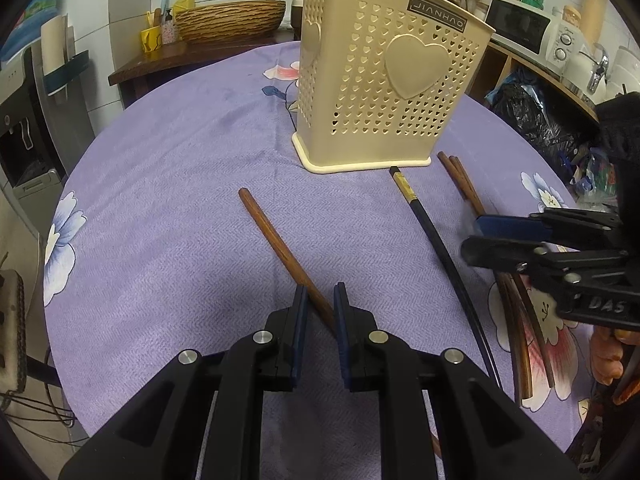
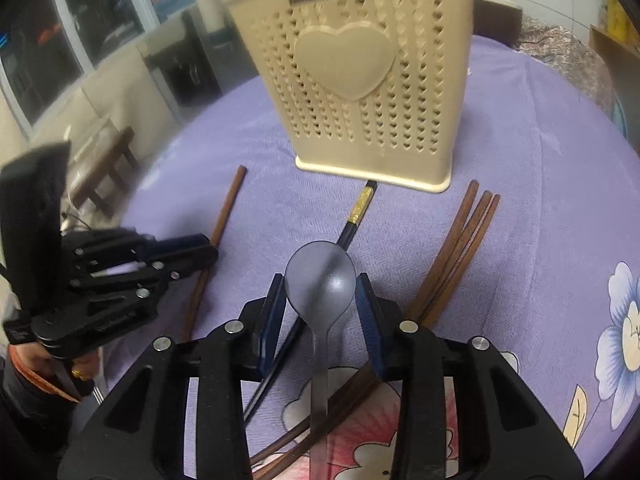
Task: Organize utensils
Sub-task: 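Close the left tool on the wooden chopstick and lift it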
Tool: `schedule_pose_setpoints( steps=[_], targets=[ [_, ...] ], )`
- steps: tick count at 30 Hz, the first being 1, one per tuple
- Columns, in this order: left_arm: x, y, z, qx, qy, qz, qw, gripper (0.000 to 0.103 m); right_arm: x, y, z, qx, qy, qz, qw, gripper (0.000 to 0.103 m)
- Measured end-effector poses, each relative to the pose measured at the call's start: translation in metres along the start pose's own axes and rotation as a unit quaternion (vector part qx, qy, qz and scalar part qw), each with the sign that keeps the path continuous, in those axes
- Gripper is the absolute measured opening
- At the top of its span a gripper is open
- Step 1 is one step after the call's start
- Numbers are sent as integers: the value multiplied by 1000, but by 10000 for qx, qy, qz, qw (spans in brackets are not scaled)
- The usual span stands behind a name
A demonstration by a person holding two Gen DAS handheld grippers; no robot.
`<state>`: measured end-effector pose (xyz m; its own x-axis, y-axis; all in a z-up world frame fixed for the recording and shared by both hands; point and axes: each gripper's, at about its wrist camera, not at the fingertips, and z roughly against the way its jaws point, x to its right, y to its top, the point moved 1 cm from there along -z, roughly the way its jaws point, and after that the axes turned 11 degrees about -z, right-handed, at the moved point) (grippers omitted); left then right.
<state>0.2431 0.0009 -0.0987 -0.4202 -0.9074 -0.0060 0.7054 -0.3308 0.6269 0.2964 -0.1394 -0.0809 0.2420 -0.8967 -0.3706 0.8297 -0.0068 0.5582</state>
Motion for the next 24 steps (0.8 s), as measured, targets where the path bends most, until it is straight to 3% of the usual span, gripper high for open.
schedule_pose_setpoints(
  steps=[7, 9, 11, 13, 19, 24],
  targets=[
    [-5, -1, 1, 27, -106, 252, 9996, 16, -9, 0, 58, 822, 465, -355, 9949, 37],
    [-11, -3, 3, 22, -156, 434, 9989, 22, -14, -1, 76, 1069, 542, -359, 9921, 37],
    [-15, -2, 6, 73, -53, 564, 9984, 36, -19, -3, 93, 1306, 491, -270, 9898, 37],
    [-19, 2, 4, 55, 101, 595, 9982, 38, -23, -4, 102, 1462, 440, -209, 9881, 36],
    [-21, 30, -14, -140, 394, 507, 9978, 36, -35, -9, 119, 1734, 240, 16, 9846, 36],
    [-19, 43, -33, -344, 705, 305, 9965, 15, -35, -12, 125, 1791, 176, 4, 9837, 36]
  ],
)
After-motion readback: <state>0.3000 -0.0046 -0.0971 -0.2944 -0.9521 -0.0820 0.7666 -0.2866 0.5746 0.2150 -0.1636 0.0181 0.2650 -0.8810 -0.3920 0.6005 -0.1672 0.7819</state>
